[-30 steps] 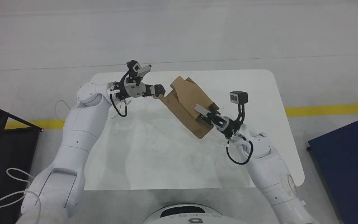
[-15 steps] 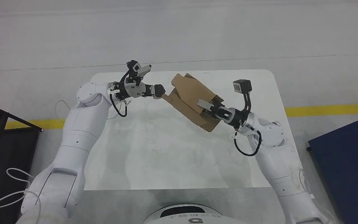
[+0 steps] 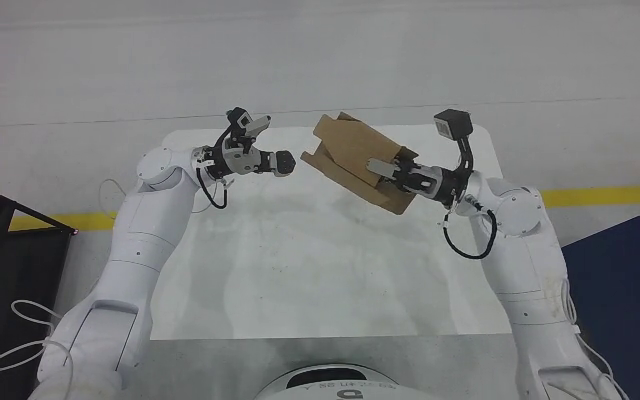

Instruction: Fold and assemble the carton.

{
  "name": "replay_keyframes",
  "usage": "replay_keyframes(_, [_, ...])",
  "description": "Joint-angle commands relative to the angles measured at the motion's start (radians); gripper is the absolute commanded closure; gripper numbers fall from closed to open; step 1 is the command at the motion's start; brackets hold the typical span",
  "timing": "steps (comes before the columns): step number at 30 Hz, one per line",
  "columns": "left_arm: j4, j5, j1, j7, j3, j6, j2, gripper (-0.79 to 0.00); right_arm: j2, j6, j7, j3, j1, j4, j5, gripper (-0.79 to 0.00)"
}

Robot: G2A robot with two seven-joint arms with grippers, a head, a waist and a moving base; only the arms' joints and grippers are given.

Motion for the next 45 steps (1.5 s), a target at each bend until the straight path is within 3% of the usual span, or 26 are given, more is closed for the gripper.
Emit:
replay_keyframes(1, [0.0, 0.0, 0.0, 0.0, 0.0, 0.0, 0.0, -0.785, 0.0, 0.0, 0.0, 0.0, 0.0, 0.0, 0.0, 0.0])
replay_keyframes(3, [0.0, 0.0, 0.0, 0.0, 0.0, 0.0, 0.0, -0.785, 0.0, 0.007, -0.007, -0.002, -0.003, 0.002, 0.008, 0.0])
replay_keyframes(5, [0.0, 0.0, 0.0, 0.0, 0.0, 0.0, 0.0, -0.785, -0.002, 0.061, 0.01, -0.018, -0.007, 0.028, 0.14, 0.0])
replay_keyframes(7, [0.0, 0.0, 0.0, 0.0, 0.0, 0.0, 0.0, -0.785, 0.0, 0.155, 0.102, -0.024, 0.016, 0.084, 0.325, 0.0])
replay_keyframes(10, [0.0, 0.0, 0.0, 0.0, 0.0, 0.0, 0.0, -0.785, 0.0, 0.425, 0.305, -0.036, 0.074, 0.204, 0.671, 0.0])
replay_keyframes(12, [0.0, 0.0, 0.0, 0.0, 0.0, 0.0, 0.0, -0.785, -0.001, 0.547, 0.398, -0.032, 0.12, 0.284, 0.814, 0.0])
replay_keyframes(14, [0.0, 0.0, 0.0, 0.0, 0.0, 0.0, 0.0, -0.785, 0.002, 0.627, 0.464, -0.038, 0.166, 0.341, 0.822, 0.0])
replay_keyframes(18, [0.0, 0.0, 0.0, 0.0, 0.0, 0.0, 0.0, -0.785, 0.005, 0.737, 0.473, -0.063, 0.215, 0.42, 0.852, 0.0])
replay_keyframes(45, [0.0, 0.0, 0.0, 0.0, 0.0, 0.0, 0.0, -0.785, 0.005, 0.753, 0.473, -0.07, 0.231, 0.445, 0.853, 0.0])
